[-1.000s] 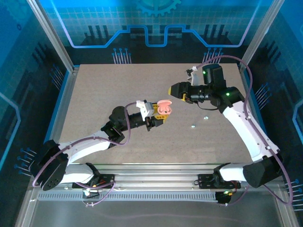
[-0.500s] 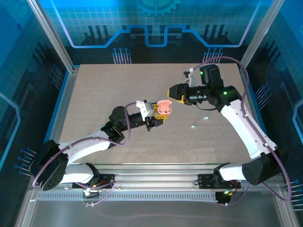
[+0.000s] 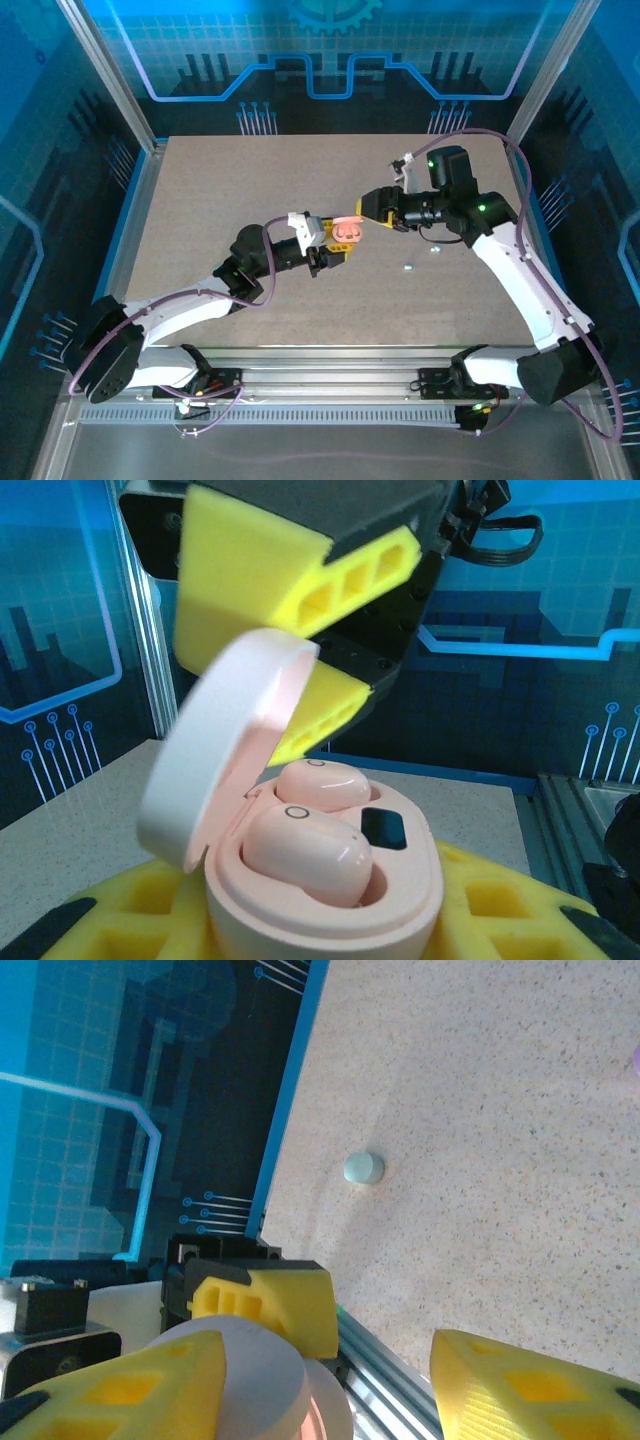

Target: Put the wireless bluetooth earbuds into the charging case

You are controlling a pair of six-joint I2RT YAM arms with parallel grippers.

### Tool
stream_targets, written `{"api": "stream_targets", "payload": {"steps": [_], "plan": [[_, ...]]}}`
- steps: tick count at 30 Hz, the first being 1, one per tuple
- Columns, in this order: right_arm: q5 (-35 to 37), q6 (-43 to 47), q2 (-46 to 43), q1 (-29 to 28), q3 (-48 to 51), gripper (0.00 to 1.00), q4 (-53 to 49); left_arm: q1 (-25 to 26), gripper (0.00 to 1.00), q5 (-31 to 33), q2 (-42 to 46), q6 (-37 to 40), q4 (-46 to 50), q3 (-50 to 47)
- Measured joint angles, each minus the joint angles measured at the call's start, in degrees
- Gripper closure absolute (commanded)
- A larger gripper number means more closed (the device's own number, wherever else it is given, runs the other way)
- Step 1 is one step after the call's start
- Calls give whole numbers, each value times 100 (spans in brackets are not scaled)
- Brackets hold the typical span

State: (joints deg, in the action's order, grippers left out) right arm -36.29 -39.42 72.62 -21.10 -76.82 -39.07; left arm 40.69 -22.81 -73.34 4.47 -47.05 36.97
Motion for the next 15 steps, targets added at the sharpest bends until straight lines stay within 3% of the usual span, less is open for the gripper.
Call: {"api": "stream_targets", "payload": {"steps": [9,15], "plan": [[-170,20,-140,0,254,42,-7,0,66,2,2,2,0,0],[-616,-138,-409,0,721,41,501,0,66,0,2,-2,0,0]]}}
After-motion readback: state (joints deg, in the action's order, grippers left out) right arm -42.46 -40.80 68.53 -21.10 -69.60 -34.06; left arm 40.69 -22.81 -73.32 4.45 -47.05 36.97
